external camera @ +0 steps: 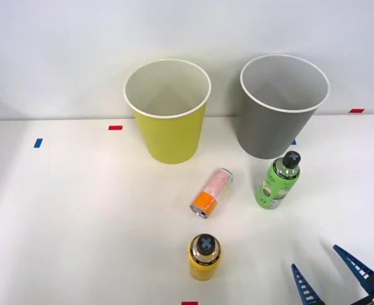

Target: Put cans in the gray bin, plastic bottles in the light green bin

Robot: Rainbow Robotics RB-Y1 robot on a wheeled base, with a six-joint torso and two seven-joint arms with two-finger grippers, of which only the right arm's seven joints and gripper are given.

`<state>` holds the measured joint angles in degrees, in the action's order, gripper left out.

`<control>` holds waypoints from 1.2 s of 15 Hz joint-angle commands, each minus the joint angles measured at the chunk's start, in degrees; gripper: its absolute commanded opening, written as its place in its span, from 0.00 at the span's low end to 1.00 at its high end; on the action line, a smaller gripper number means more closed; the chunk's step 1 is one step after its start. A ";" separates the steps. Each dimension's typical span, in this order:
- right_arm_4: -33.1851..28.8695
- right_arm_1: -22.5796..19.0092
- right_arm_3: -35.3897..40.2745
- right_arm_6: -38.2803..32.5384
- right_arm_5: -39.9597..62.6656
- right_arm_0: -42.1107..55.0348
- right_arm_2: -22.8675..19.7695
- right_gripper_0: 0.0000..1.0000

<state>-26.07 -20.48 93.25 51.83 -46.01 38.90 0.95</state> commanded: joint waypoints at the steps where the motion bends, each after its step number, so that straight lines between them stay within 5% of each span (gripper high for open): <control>1: 0.94 0.09 0.27 0.12 -1.10 1.35 -0.60 1.00; 18: 1.02 0.09 0.62 0.20 -1.36 1.88 -0.78 1.00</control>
<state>-25.06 -20.39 93.86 52.03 -47.38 40.78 0.17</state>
